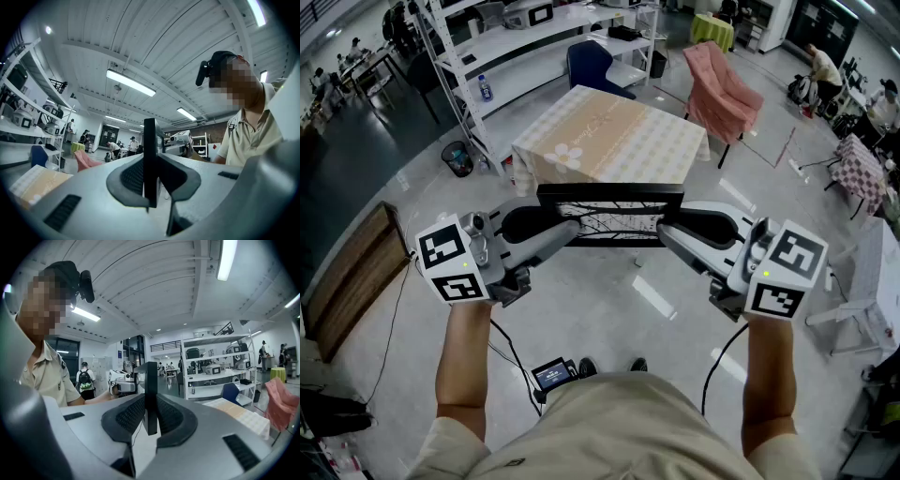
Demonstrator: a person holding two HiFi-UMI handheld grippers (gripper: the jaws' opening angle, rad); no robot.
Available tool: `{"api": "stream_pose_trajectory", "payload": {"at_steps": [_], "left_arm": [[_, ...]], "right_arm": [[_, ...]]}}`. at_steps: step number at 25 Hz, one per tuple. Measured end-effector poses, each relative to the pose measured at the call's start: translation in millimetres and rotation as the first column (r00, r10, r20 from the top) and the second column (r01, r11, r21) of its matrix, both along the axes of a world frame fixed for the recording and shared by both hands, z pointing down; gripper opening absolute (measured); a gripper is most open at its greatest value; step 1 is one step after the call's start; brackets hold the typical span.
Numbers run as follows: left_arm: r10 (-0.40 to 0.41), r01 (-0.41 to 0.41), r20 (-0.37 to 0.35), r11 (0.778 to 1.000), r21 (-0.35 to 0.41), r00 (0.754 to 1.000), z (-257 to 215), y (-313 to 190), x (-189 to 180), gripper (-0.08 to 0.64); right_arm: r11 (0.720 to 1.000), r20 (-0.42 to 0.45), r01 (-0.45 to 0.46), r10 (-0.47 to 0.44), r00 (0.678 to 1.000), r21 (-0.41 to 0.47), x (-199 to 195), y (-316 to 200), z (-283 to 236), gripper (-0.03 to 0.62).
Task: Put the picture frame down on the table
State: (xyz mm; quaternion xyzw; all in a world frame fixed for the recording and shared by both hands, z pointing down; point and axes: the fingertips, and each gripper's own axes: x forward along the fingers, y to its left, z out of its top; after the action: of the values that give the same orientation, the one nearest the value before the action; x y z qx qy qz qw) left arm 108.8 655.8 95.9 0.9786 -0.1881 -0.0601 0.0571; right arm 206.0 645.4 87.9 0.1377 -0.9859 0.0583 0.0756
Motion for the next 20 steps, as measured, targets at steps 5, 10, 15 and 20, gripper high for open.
{"api": "stream_pose_trajectory", "payload": {"at_steps": [5, 10, 15, 20], "left_arm": [[0.008, -0.008, 0.002, 1.000, 0.001, 1.000, -2.0, -0.5, -2.2, 0.061], [0.020, -0.020, 0.001, 1.000, 0.007, 1.000, -7.7, 1.7, -5.0, 0.061], [0.038, -0.038, -0.009, 0.999, 0.003, 0.999, -7.3, 0.2, -3.9, 0.061], [0.051, -0.051, -0.020, 0.999, -0.012, 0.999, 8.4, -19.3, -29.0, 0.061]], "right_arm": [[1.000, -0.002, -0.007, 0.007, 1.000, -0.002, -2.2, 0.3, -2.0, 0.069], [1.000, -0.004, -0.020, 0.020, 1.000, 0.000, -4.9, 3.6, -7.3, 0.069], [0.999, -0.005, -0.035, 0.035, 0.999, -0.004, -3.7, 4.2, -8.1, 0.069], [0.999, -0.001, -0.048, 0.048, 0.999, -0.023, -28.7, -14.7, 6.9, 0.069]]}}
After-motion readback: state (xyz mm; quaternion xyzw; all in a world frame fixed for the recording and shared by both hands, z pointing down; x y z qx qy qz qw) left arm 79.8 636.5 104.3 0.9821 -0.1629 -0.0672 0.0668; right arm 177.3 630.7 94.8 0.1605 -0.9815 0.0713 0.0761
